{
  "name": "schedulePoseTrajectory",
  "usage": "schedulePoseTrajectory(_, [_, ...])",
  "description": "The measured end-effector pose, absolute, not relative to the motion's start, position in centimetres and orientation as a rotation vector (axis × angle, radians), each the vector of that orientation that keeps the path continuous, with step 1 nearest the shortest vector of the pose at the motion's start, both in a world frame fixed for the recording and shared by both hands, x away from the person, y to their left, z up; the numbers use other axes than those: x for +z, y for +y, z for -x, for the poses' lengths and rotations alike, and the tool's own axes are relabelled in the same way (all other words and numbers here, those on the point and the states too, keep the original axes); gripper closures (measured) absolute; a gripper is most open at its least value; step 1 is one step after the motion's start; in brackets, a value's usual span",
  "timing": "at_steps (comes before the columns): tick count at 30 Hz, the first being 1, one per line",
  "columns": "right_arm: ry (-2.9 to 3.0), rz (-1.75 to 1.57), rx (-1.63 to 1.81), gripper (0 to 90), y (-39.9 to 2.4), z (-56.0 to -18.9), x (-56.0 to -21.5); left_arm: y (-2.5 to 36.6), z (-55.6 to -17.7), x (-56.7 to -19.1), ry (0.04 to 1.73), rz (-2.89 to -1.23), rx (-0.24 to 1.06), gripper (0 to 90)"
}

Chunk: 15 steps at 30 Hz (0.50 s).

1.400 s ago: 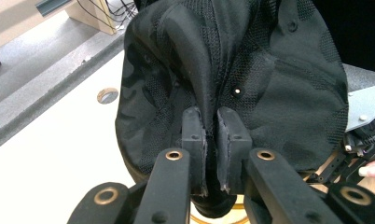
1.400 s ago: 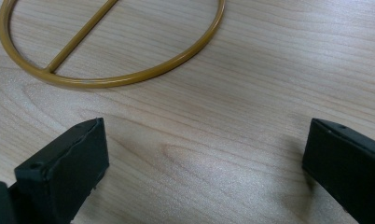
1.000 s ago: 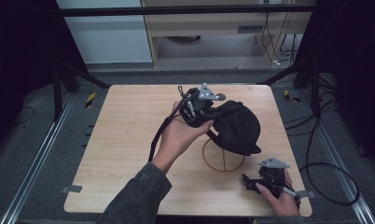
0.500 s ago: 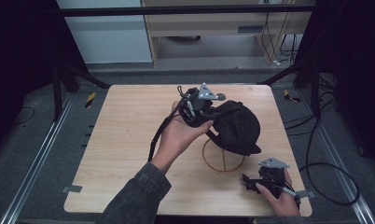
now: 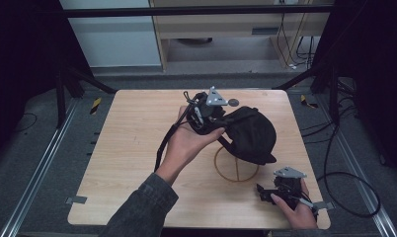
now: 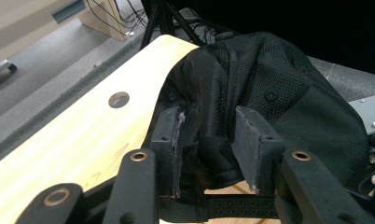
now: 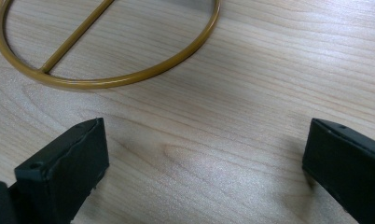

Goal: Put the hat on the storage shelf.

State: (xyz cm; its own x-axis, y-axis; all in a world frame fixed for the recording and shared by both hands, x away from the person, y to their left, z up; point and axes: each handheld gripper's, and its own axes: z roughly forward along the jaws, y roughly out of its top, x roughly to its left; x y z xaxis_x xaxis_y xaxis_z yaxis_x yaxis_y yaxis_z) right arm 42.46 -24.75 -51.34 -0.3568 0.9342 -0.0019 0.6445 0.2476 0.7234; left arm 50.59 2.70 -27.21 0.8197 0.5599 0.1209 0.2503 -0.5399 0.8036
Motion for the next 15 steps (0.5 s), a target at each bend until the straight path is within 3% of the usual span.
schedulePoseTrajectory(15, [2.093, -1.437, 0.895, 0.4, -24.7, -42.4, -51.3, 4.8, -49.7, -25.6, 0.595, -2.11, 0.485, 56.3])
